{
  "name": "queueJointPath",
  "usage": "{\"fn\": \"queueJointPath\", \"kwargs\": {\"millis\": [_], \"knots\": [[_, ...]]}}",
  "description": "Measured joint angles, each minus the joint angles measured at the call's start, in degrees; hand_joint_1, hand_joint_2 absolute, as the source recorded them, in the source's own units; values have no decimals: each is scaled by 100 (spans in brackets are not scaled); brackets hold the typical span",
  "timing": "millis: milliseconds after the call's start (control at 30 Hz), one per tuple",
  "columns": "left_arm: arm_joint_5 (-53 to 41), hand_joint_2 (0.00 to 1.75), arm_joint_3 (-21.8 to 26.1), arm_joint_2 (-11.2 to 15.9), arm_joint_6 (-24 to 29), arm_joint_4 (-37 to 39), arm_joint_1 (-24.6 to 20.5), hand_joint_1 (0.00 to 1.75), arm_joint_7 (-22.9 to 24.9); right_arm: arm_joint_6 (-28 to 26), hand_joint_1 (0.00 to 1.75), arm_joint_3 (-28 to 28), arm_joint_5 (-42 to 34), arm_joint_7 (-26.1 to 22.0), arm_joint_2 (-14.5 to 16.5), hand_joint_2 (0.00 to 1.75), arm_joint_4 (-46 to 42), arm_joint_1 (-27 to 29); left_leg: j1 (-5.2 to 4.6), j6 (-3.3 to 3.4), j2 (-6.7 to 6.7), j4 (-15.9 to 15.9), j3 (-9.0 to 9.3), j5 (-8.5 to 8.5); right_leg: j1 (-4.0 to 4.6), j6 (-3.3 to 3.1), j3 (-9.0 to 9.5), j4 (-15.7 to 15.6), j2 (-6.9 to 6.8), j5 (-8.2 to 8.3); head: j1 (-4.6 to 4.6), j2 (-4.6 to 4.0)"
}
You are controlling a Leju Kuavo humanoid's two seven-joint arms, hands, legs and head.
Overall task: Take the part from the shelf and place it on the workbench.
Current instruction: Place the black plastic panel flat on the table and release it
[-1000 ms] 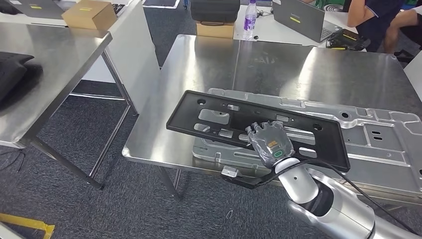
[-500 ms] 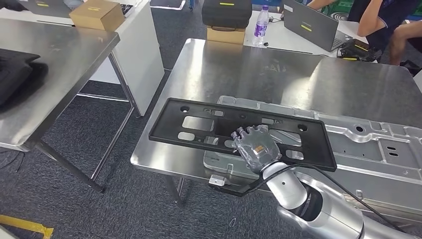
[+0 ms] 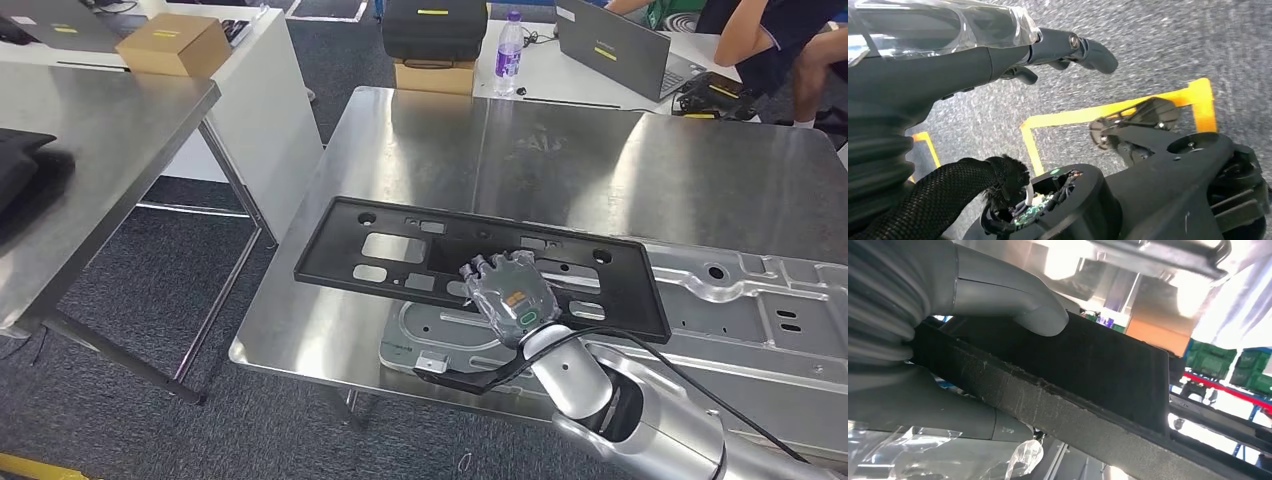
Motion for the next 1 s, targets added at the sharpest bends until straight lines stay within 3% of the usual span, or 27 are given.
{"fn": "queueJointPath", "kwargs": {"millis": [67, 100, 133, 267, 333, 400, 433, 467, 500, 567, 600, 633, 733, 800, 900, 933, 967, 1000], "knots": [[-34, 175, -4, -1, 12, 0, 15, 0, 4, -52, 175, -16, -9, 65, -25, 175, -1, 21, -39, 84, 6, -788, 266, 504, 22, 18, 112, -4, 11, -84, -1, -1], [-52, 175, -7, -3, 20, 0, 19, 0, 2, -80, 175, -28, -14, 93, -52, 175, -3, 40, -55, 114, 16, -1082, 381, 623, 33, 31, 133, -5, 27, -114, 2, -1], [-67, 175, -10, -5, 29, 0, 26, 0, 0, -101, 175, -39, -21, 116, -85, 175, -5, 67, -71, 134, 23, -1253, 445, 655, 34, 47, 138, -8, 38, -132, 8, -1], [-68, 175, -14, -12, 45, -1, 47, 0, -5, -119, 175, -91, -65, 150, -192, 175, -14, 176, -57, 199, 33, -1399, 556, 595, 16, 152, 125, 83, 44, -225, 11, -1], [-60, 175, -14, -15, 46, -2, 40, 0, -5, -132, 175, -132, -73, 148, -242, 175, -15, 203, -10, 253, 37, -1441, 648, 567, 1, 212, -136, 641, 29, -457, 18, -1], [-49, 175, -14, -20, 46, -2, 38, 0, -1, -144, 175, -147, -81, 135, -261, 175, -11, 235, 17, 277, 36, -1446, 711, 509, -29, 266, -611, 1443, 23, -702, 24, -1], [-38, 175, -14, -23, 45, -2, 44, 0, 3, -146, 175, -148, -87, 127, -268, 175, -7, 258, 32, 266, 30, -1446, 744, 477, -53, 292, -788, 1669, 19, -708, 25, -1], [-23, 175, -14, -26, 43, -2, 52, 0, 5, -147, 175, -148, -93, 120, -276, 175, -4, 277, 50, 245, 22, -1445, 786, 440, -78, 318, -859, 1669, 12, -595, 25, -1], [-9, 175, -14, -29, 41, -2, 59, 0, 7, -149, 175, -150, -97, 117, -281, 175, -2, 288, 72, 214, 12, -1444, 839, 398, -104, 344, -811, 1444, 2, -386, 26, -1], [9, 175, -14, -32, 37, -2, 69, 0, 8, -155, 175, -159, -104, 116, -287, 175, 1, 291, 103, 127, -1, -1438, 953, 292, -148, 409, -486, 647, -24, 79, 28, -2], [13, 175, -14, -32, 36, -2, 64, 0, 8, -161, 175, -164, -107, 112, -287, 175, 2, 290, 105, 78, -5, -1434, 993, 236, -153, 410, -333, 327, -30, 185, 31, -2], [15, 175, -14, -32, 34, -2, 57, 0, 10, -168, 175, -168, -109, 109, -287, 175, 3, 288, 100, 34, -5, -1444, 1022, 194, -150, 392, -236, 136, -31, 210, 31, -2], [15, 175, -14, -31, 32, -2, 44, 0, 21, -185, 175, -179, -120, 107, -295, 175, 11, 289, 101, -42, 5, -1503, 1077, 129, -126, 258, -185, 58, -17, 111, 26, -1], [15, 175, -14, -31, 31, -2, 47, 0, 23, -189, 175, -194, -123, 110, -309, 175, 16, 289, 110, -70, 23, -1223, 957, -9, -128, 183, -162, 51, -9, 71, 22, -2], [21, 175, -11, -31, 24, -2, 37, 0, 14, -195, 175, -217, -124, 117, -332, 175, 18, 296, 79, -69, 34, -51, 256, -345, -93, 104, -96, 48, -6, -5, 15, -1], [24, 175, -9, -31, 14, -2, 29, 0, 9, -196, 175, -218, -126, 119, -338, 175, 19, 303, 54, -47, 33, 209, 52, -340, -70, 88, -54, 48, -6, -41, 14, -1], [26, 175, -7, -31, 5, -2, 23, 0, 5, -196, 175, -218, -128, 120, -344, 175, 20, 311, 18, -8, 32, 260, -55, -220, -45, 74, 5, 48, -4, -84, 13, -2], [25, 175, -5, -31, -3, -2, 19, 0, 11, -196, 175, -219, -129, 123, -349, 175, 21, 316, -26, 52, 31, 90, -53, 4, -16, 64, 80, 46, -1, -130, 11, -1]]}}
